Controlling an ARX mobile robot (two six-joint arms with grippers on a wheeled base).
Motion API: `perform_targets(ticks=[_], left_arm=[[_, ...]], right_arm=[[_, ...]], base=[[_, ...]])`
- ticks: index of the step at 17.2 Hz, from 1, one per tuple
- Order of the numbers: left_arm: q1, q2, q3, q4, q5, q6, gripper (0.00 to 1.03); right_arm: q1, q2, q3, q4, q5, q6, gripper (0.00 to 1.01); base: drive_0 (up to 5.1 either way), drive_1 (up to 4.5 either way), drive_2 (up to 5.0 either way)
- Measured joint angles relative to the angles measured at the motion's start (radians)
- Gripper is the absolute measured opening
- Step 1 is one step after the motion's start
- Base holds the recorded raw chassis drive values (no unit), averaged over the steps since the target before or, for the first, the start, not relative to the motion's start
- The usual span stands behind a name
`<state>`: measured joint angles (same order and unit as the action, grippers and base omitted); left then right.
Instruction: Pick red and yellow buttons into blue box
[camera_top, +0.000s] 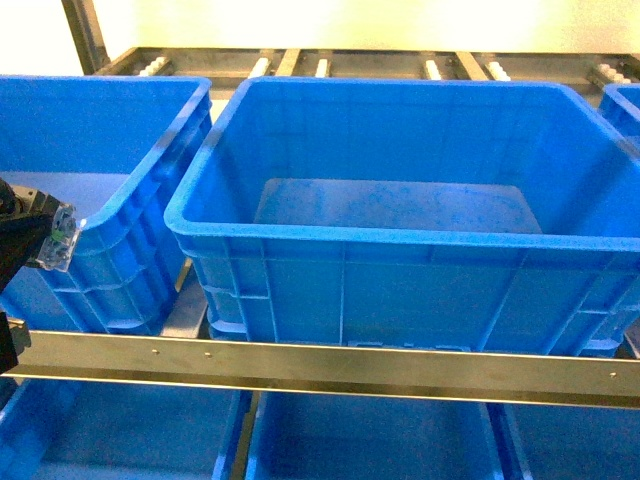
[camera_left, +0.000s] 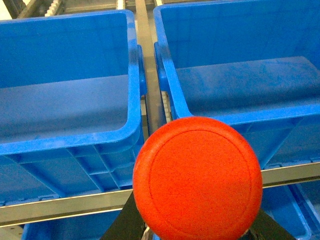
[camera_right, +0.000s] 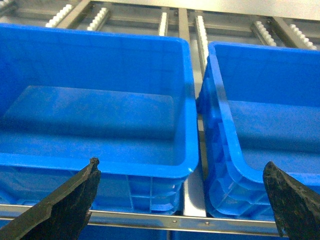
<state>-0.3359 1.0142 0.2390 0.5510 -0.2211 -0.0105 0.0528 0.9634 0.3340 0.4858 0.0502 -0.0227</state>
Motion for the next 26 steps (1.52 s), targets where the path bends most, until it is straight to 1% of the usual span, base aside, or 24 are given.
perform_targets(ticks=[2, 3, 4, 5, 6, 7, 8, 9, 10, 11, 13, 14, 16, 18, 19, 20, 21, 22, 23, 24, 26], left_arm=[[0.0, 0.019, 0.008, 0.024, -0.001, 0.006, 0.22], [-0.002, 0.05, 0.05, 0.048, 0.002, 0.015, 0.22], [-0.001, 0.084, 0.103, 0.078, 0.023, 0.019, 0.22], [0.007, 0.135, 0.172, 0.097, 0.059, 0.02, 0.22], [0.013, 0.192, 0.224, 0.101, 0.092, 0.03, 0.22], [0.025, 0.279, 0.298, 0.07, 0.147, 0.042, 0.22], [0.026, 0.378, 0.385, 0.034, 0.181, 0.064, 0.22], [0.032, 0.505, 0.513, -0.016, 0.233, 0.08, 0.22], [0.04, 0.604, 0.632, -0.072, 0.246, 0.098, 0.22], [0.052, 0.698, 0.758, -0.15, 0.285, 0.119, 0.22], [0.064, 0.769, 0.869, -0.254, 0.322, 0.127, 0.22], [0.068, 0.834, 0.977, -0.371, 0.34, 0.133, 0.22], [0.067, 0.899, 1.077, -0.525, 0.401, 0.143, 0.22], [0.053, 0.924, 1.075, -0.549, 0.37, 0.195, 0.22], [0.046, 0.93, 1.064, -0.552, 0.367, 0.235, 0.22], [0.035, 0.934, 1.044, -0.542, 0.336, 0.283, 0.22], [0.031, 0.939, 1.022, -0.526, 0.32, 0.327, 0.22], [0.031, 0.939, 1.008, -0.514, 0.32, 0.341, 0.22], [0.028, 0.939, 0.999, -0.504, 0.326, 0.344, 0.31], [0.026, 0.939, 0.995, -0.488, 0.327, 0.338, 0.44], [0.02, 0.939, 0.983, -0.449, 0.332, 0.323, 0.64]], right_arm=[[-0.002, 0.005, 0.0, -0.002, 0.01, 0.0, 0.98], [-0.002, 0.003, 0.0, -0.002, 0.01, 0.0, 0.98], [-0.002, 0.003, 0.0, -0.002, 0.01, 0.0, 0.98], [-0.002, 0.003, 0.0, -0.002, 0.01, 0.0, 0.98], [-0.002, 0.003, 0.0, -0.002, 0.01, 0.0, 0.98], [-0.002, 0.003, 0.0, -0.002, 0.01, 0.0, 0.98], [-0.002, 0.003, 0.0, -0.002, 0.01, 0.0, 0.98], [-0.002, 0.003, 0.0, -0.002, 0.01, 0.0, 0.98], [-0.002, 0.003, 0.0, -0.002, 0.01, 0.0, 0.98], [-0.002, 0.003, 0.0, -0.002, 0.01, 0.0, 0.98], [-0.002, 0.003, 0.0, -0.002, 0.01, 0.0, 0.98], [-0.002, 0.003, 0.0, -0.002, 0.01, 0.0, 0.98], [-0.002, 0.003, 0.0, -0.002, 0.01, 0.0, 0.98], [-0.002, 0.003, 0.0, -0.002, 0.01, 0.0, 0.98], [-0.002, 0.003, 0.0, -0.002, 0.01, 0.0, 0.98], [-0.002, 0.003, 0.0, -0.002, 0.01, 0.0, 0.98], [-0.002, 0.003, 0.0, -0.002, 0.01, 0.0, 0.98], [-0.002, 0.003, 0.0, -0.002, 0.01, 0.0, 0.98], [-0.002, 0.003, 0.0, -0.002, 0.01, 0.0, 0.98], [-0.002, 0.003, 0.0, -0.002, 0.01, 0.0, 0.98], [-0.002, 0.003, 0.0, -0.002, 0.01, 0.0, 0.98]], base=[[0.0, 0.0, 0.0], [0.0, 0.0, 0.0], [0.0, 0.0, 0.0], [0.0, 0.0, 0.0], [0.0, 0.0, 0.0], [0.0, 0.0, 0.0], [0.0, 0.0, 0.0], [0.0, 0.0, 0.0], [0.0, 0.0, 0.0], [0.0, 0.0, 0.0], [0.0, 0.0, 0.0], [0.0, 0.0, 0.0], [0.0, 0.0, 0.0], [0.0, 0.0, 0.0], [0.0, 0.0, 0.0], [0.0, 0.0, 0.0], [0.0, 0.0, 0.0], [0.0, 0.0, 0.0], [0.0, 0.0, 0.0], [0.0, 0.0, 0.0], [0.0, 0.0, 0.0]])
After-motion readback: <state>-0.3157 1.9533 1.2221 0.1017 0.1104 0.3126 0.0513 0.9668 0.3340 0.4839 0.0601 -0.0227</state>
